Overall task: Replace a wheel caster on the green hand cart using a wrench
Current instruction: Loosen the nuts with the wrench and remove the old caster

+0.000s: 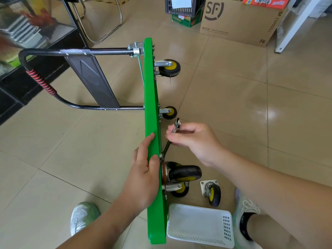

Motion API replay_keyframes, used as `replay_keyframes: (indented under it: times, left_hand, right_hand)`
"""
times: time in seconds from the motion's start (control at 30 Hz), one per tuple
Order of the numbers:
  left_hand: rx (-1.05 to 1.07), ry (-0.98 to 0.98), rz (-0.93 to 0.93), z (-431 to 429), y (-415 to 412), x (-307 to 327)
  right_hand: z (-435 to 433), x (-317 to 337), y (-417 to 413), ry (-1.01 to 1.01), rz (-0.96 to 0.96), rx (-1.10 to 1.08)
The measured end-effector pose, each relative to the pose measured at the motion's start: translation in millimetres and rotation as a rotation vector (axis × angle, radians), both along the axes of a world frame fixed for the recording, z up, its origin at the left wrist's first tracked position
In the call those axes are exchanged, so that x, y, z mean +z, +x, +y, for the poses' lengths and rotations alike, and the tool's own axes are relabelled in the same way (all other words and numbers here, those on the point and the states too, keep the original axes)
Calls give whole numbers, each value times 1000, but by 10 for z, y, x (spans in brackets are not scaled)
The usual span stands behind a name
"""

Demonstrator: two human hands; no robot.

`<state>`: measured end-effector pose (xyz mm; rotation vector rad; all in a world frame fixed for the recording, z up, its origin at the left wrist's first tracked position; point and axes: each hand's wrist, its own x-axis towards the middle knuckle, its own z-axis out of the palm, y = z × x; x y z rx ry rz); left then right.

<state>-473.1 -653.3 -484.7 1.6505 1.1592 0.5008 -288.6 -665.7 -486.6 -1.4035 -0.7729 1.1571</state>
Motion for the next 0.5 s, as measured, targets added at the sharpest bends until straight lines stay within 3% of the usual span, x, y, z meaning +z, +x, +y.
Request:
replay_keyframes:
  times: [0.27, 0.5]
  left_hand:
    - [-8, -33, 15, 29, -21, -43]
    - [-23, -45, 4, 37, -31, -42]
  right_hand:
    - [375, -45, 278, -63, 145, -75]
    - [595, -216, 225, -166, 149, 35]
